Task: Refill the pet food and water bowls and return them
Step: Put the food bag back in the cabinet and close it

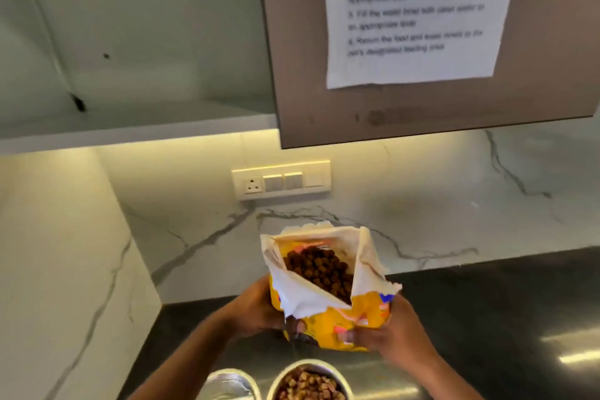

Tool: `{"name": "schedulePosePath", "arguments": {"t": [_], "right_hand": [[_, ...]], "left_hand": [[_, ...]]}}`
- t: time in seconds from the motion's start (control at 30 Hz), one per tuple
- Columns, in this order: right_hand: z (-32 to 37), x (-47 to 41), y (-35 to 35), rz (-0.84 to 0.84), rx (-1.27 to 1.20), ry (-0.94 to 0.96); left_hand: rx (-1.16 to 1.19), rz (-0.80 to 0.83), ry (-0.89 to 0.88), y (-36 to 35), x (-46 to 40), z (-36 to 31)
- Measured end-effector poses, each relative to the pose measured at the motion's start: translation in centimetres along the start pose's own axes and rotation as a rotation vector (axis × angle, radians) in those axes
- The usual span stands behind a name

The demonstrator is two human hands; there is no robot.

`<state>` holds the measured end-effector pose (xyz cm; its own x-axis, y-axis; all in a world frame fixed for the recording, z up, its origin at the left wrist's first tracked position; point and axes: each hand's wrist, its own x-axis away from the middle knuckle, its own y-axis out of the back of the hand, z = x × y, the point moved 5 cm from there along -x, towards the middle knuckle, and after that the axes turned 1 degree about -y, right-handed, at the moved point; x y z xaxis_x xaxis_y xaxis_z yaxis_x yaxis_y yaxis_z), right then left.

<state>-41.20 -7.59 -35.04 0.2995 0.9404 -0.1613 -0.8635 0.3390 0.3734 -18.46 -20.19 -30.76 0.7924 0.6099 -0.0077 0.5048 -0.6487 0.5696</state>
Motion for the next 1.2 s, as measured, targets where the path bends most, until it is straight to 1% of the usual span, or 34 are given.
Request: {"name": "schedulePosePath", "arguments": {"t": [0.07, 0.2, 0.27, 0.43, 0.53, 0.63, 0.77, 0.9, 1.0, 1.07, 1.1, 1.13, 1.2], "right_hand": [[3.8, -0.2, -1.2, 0.016, -0.009, 0.049], [11.3, -0.9, -4.0, 0.041, -0.006, 0.215], [14.4, -1.2, -5.0, 0.039, 0.001, 0.288], [22.3, -1.2, -6.6, 0.013, 0.012, 0.429], [26.8, -1.0, -6.5, -0.033, 0.018, 0.515], [30.7, -0.7, -5.9, -0.064, 0.022, 0.572], [36.0, -0.4, -4.8, -0.18, 0.036, 0.641], [40.8, -1.2, -3.8, -0.29, 0.079, 0.645], [43.2, -3.3, -3.5, -0.364, 0.155, 0.63], [43.6, -5.1, -3.5, -0.398, 0.22, 0.596], [43.5, -6.0, -3.6, -0.403, 0.265, 0.576], [43.3, -6.9, -3.8, -0.397, 0.322, 0.557], [42.8, -8.3, -4.6, -0.364, 0.429, 0.529]], "left_hand": [[0.008, -0.055, 0.008, 2.9, 2.0, -0.3], [0.113, -0.155, -0.116, 8.5, 6.3, -3.5], [0.145, -0.191, -0.13, 10.7, 7.9, -4.0], [0.221, -0.407, -0.226, 15.4, 12.1, -7.7], [0.249, -0.512, -0.329, 17.8, 13.9, -10.5], [0.271, -0.583, -0.426, 19.9, 15.0, -13.2], [0.36, -0.693, -0.551, 22.9, 15.7, -17.1], [0.378, -0.844, -0.561, 26.4, 14.5, -19.5], [0.378, -0.86, -0.528, 28.8, 12.1, -20.6], [0.287, -0.87, -0.458, 30.2, 10.0, -20.6], [0.148, -0.894, -0.393, 31.0, 8.9, -20.4], [-0.039, -0.924, -0.308, 31.6, 7.9, -20.2], [-0.36, -1.015, -0.145, 32.5, 6.5, -19.7]]}}
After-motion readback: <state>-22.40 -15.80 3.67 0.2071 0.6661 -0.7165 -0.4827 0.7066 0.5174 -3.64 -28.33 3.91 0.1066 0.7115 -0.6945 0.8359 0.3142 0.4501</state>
